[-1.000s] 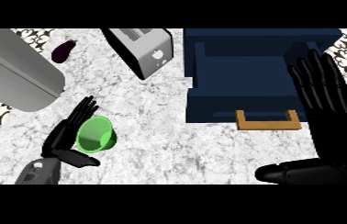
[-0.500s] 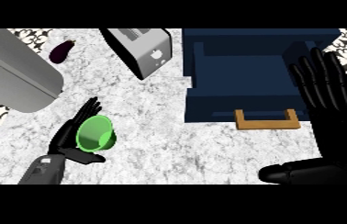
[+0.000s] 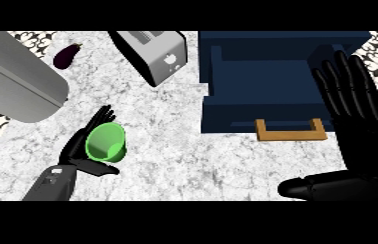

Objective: Pick up the cup, place it into the drawer and close the drawer

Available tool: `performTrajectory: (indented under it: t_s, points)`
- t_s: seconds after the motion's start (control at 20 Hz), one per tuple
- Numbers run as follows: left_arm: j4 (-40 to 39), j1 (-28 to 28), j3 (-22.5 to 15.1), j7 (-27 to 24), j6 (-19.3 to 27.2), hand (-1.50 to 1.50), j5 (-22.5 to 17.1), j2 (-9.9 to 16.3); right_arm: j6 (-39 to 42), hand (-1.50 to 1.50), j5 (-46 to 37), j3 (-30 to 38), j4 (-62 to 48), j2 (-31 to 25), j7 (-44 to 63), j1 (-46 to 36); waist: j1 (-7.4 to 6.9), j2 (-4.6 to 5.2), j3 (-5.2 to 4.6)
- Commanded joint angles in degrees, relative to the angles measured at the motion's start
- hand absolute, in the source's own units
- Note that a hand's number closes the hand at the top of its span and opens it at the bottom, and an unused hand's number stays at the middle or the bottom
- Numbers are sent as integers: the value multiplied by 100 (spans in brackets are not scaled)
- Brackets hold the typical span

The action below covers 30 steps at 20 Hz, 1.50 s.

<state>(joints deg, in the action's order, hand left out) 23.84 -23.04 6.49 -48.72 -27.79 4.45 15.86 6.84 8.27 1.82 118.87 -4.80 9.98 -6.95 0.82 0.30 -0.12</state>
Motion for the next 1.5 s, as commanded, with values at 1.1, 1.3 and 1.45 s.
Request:
performTrajectory:
  t_s: [1.1, 1.3, 1.45]
  points:
    - [222, -108, -252, -765, -1502, 150, -597, -299, 31, -150, 255, 239, 180, -155, 284, -52, -25, -17, 1]
    - [304, 100, -145, -1171, -848, 150, -683, -433, 73, -150, 195, 261, 76, -166, 155, 39, -35, -12, 2]
    - [458, 51, 644, -892, 280, 150, -1331, -386, 62, -150, 160, 149, 307, -19, 19, 371, -80, -40, 8]
